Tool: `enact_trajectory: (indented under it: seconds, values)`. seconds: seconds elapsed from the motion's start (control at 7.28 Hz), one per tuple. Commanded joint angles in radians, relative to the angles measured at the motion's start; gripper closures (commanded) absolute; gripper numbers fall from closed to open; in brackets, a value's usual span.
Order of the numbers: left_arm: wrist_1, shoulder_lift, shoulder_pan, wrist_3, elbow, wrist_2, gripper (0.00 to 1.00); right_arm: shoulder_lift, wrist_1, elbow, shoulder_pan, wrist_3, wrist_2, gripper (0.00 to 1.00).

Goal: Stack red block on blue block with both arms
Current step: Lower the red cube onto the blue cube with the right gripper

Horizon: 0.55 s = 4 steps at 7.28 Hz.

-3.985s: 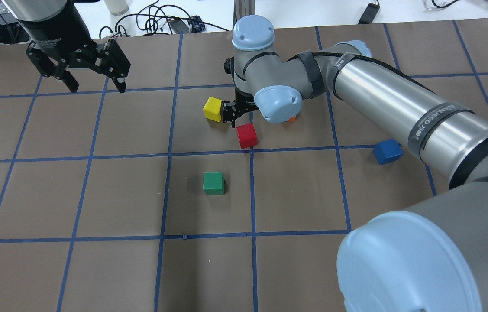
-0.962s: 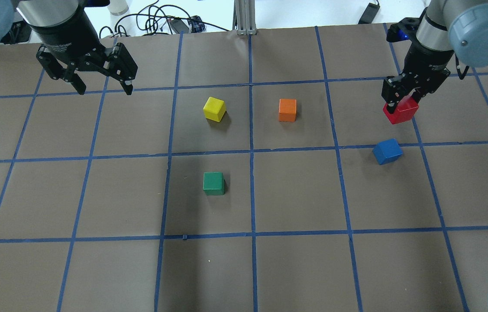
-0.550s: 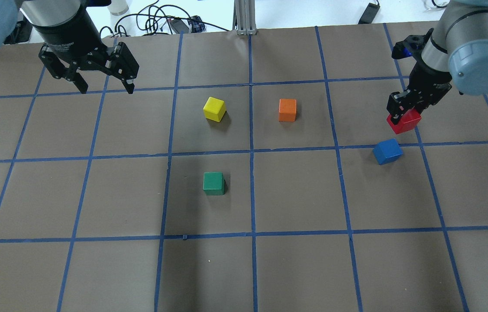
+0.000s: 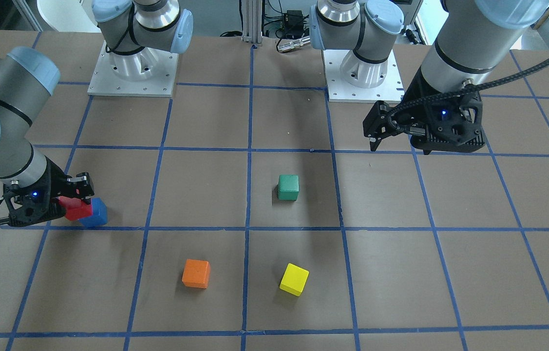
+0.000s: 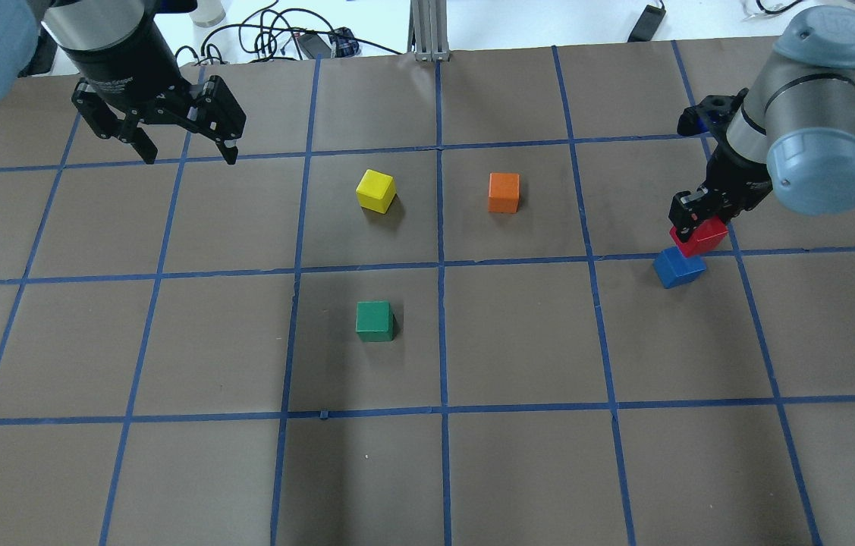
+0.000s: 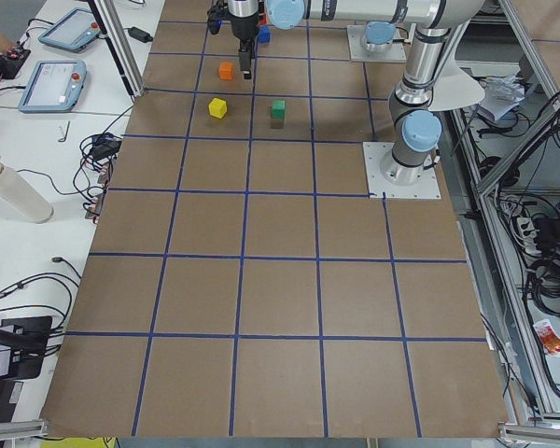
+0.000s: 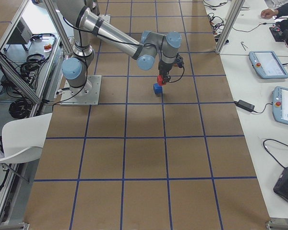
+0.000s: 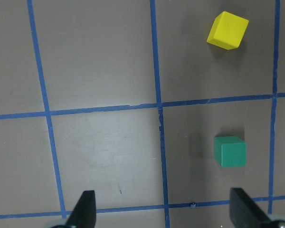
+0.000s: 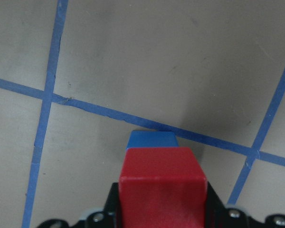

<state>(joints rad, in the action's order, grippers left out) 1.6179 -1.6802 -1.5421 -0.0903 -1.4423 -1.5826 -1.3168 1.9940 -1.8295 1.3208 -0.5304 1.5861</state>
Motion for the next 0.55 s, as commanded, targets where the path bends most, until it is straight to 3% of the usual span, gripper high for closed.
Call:
enact_trajectory:
  seconds: [0.0,0.41]
  values:
    - [-0.018,0.014,0.000,-0.002,-0.020,0.001,0.00,0.001,0.008,-0.011,0.000,0.001,0.000,1.00]
    - [-0.026,0.011,-0.001,0.001,-0.020,0.000,0.00,0.007,0.011,-0.019,0.000,0.001,0.003,1.00]
